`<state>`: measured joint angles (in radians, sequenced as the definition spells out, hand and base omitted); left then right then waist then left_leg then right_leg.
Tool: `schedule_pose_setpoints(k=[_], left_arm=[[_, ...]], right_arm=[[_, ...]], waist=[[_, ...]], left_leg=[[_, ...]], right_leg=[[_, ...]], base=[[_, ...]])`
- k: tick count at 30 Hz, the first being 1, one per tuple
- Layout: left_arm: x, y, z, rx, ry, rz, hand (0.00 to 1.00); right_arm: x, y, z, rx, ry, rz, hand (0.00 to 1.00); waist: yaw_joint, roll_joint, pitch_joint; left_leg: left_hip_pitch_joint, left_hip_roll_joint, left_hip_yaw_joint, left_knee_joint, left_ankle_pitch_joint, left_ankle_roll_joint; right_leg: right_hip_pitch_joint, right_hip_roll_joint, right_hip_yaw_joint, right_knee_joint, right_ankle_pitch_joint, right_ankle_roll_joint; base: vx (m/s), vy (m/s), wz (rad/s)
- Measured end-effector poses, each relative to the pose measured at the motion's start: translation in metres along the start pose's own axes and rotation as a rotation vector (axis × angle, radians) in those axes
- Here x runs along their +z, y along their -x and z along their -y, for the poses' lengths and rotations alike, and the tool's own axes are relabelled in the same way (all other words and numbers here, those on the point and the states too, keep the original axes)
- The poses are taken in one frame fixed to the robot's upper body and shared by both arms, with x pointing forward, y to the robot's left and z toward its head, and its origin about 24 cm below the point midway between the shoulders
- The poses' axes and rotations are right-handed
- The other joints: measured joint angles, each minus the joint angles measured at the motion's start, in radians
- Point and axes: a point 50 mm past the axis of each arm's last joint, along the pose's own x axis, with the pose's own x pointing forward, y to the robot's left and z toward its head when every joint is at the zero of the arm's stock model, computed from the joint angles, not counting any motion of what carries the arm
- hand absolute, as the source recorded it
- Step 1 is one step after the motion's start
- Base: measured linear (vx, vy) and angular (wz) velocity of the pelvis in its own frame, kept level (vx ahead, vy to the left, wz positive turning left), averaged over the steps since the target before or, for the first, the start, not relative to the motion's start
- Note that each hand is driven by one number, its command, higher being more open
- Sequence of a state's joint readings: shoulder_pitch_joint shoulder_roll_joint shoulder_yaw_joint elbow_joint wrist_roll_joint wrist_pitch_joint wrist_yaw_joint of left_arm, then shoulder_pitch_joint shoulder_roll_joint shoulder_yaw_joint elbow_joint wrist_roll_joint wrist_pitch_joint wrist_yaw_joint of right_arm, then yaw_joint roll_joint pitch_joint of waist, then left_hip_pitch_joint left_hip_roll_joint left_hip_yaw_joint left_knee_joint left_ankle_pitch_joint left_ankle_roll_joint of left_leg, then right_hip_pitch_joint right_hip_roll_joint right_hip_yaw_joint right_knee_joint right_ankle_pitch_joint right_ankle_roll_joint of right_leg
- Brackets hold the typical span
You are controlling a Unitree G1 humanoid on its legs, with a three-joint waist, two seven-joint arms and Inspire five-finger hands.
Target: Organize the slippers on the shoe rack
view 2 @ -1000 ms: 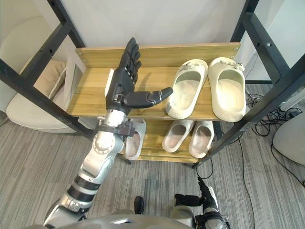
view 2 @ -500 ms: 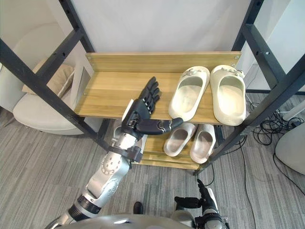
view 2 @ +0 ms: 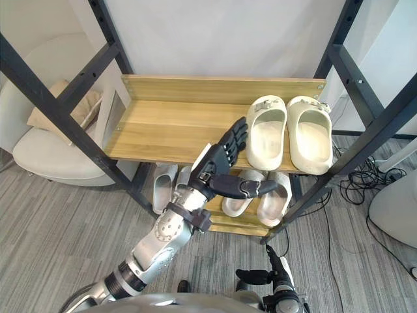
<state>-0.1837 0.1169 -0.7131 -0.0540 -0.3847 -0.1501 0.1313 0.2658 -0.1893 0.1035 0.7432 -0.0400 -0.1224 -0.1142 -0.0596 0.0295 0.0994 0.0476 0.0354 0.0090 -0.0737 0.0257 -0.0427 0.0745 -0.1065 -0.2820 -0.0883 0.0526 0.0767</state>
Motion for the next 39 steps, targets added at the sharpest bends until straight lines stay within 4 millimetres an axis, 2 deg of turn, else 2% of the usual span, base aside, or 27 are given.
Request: schedule_pose_setpoints(k=[8, 13, 19, 25, 28, 30, 34, 39], left_arm=[[-0.004, -0.001, 0.004, -0.011, -0.004, -0.017, 1.0], [-0.004, -0.003, 0.002, -0.012, -0.023, -0.019, 1.0], [-0.001, -0.002, -0.006, -0.001, -0.037, -0.009, 1.0], [0.019, 0.014, -0.035, 0.153, -0.024, 0.072, 1.0], [0.038, 0.023, -0.046, 0.215, -0.026, 0.149, 1.0], [0.049, 0.025, -0.04, 0.194, 0.005, 0.197, 1.0], [0.062, 0.029, -0.025, 0.105, 0.095, 0.254, 1.0], [0.057, 0.033, -0.009, 0.009, 0.246, 0.234, 1.0]], right_arm=[[0.003, -0.001, -0.001, 0.004, 0.002, 0.007, 1.0], [0.006, -0.003, -0.002, 0.006, -0.002, 0.015, 1.0], [0.006, -0.003, -0.003, 0.008, -0.002, 0.017, 1.0], [0.001, -0.002, -0.002, 0.008, -0.005, -0.003, 1.0], [-0.001, -0.001, -0.002, 0.018, -0.006, -0.01, 1.0], [-0.003, 0.0, -0.003, 0.026, -0.006, -0.015, 1.0], [-0.003, 0.0, -0.002, 0.034, -0.002, -0.018, 1.0], [-0.007, 0.001, 0.002, 0.034, 0.009, -0.03, 1.0]], waist=[[-0.002, -0.009, 0.004], [-0.002, -0.02, 0.01], [-0.003, -0.02, 0.01], [0.002, -0.017, 0.009], [0.011, -0.016, 0.009], [0.024, -0.015, 0.009], [0.03, -0.007, 0.001], [0.034, 0.013, -0.018]], left_leg=[[0.003, 0.0, 0.002, -0.003, 0.001, -0.001], [0.005, 0.0, 0.008, -0.003, 0.002, 0.0], [0.005, 0.001, 0.007, -0.003, 0.003, -0.001], [0.001, 0.005, 0.006, -0.001, 0.002, -0.002], [-0.002, 0.003, 0.001, 0.002, 0.001, -0.003], [-0.003, 0.0, -0.004, 0.004, 0.001, -0.003], [-0.003, -0.006, -0.024, 0.009, 0.001, -0.002], [-0.001, -0.005, -0.031, 0.011, 0.001, -0.002]], right_leg=[[0.0, 0.0, 0.003, -0.001, 0.002, 0.002], [-0.001, -0.001, 0.009, -0.001, 0.006, 0.003], [-0.001, 0.0, 0.01, -0.001, 0.007, 0.002], [-0.002, 0.001, 0.012, 0.002, 0.006, 0.001], [0.001, 0.0, 0.008, 0.003, 0.004, 0.0], [0.004, -0.002, 0.004, 0.004, 0.003, 0.001], [0.016, -0.007, -0.015, 0.004, -0.002, 0.002], [0.022, -0.006, -0.021, 0.004, -0.004, 0.001]], base=[[0.0, 0.002, -0.01], [0.0, 0.006, -0.02], [0.0, 0.0, -0.01], [0.0, 0.0, -0.01], [0.0, 0.0, 0.06], [0.0, 0.0, 0.11], [0.0, 0.007, 0.14], [0.0, 0.005, 0.04]])
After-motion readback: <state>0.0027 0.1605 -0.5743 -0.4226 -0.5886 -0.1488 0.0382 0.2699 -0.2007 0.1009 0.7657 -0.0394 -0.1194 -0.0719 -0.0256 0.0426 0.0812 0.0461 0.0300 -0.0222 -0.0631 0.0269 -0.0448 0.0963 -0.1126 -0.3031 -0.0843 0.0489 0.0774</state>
